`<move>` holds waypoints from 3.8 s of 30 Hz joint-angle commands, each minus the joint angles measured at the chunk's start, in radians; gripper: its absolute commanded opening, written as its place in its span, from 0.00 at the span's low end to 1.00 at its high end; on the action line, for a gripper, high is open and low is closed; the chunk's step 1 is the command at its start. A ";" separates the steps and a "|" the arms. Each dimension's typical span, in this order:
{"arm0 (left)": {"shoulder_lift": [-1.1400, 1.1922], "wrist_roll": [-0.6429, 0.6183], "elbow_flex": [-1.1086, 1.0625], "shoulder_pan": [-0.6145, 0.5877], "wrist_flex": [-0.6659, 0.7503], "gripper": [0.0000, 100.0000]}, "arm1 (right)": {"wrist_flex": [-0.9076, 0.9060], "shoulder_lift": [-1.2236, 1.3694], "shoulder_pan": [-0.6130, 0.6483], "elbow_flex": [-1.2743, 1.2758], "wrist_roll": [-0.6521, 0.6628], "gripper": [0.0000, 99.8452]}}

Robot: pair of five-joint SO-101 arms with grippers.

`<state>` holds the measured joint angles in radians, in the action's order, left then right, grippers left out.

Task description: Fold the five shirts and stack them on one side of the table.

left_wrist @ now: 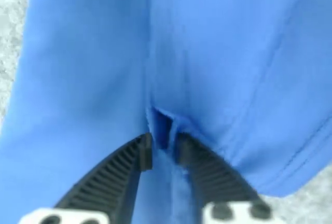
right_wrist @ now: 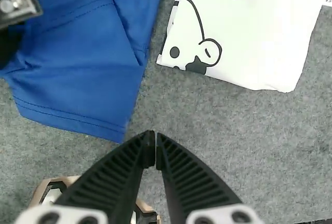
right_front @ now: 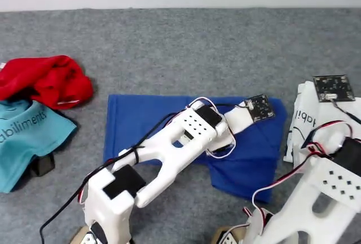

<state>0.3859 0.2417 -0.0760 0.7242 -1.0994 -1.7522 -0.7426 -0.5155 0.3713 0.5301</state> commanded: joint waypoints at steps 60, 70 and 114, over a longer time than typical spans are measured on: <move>0.160 -0.103 0.337 -0.114 -0.031 0.13 | 0.498 -0.008 0.398 0.470 -0.117 0.01; 0.302 -0.137 0.492 -0.155 -0.100 0.13 | 0.499 -0.010 0.392 0.483 -0.121 0.01; -0.055 -0.135 0.677 -0.671 -0.655 0.05 | 0.880 0.513 0.472 0.348 -0.296 0.01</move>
<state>0.4350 0.1097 0.6375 0.0829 -1.7331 -0.8976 -0.2700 0.0000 0.7702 0.2432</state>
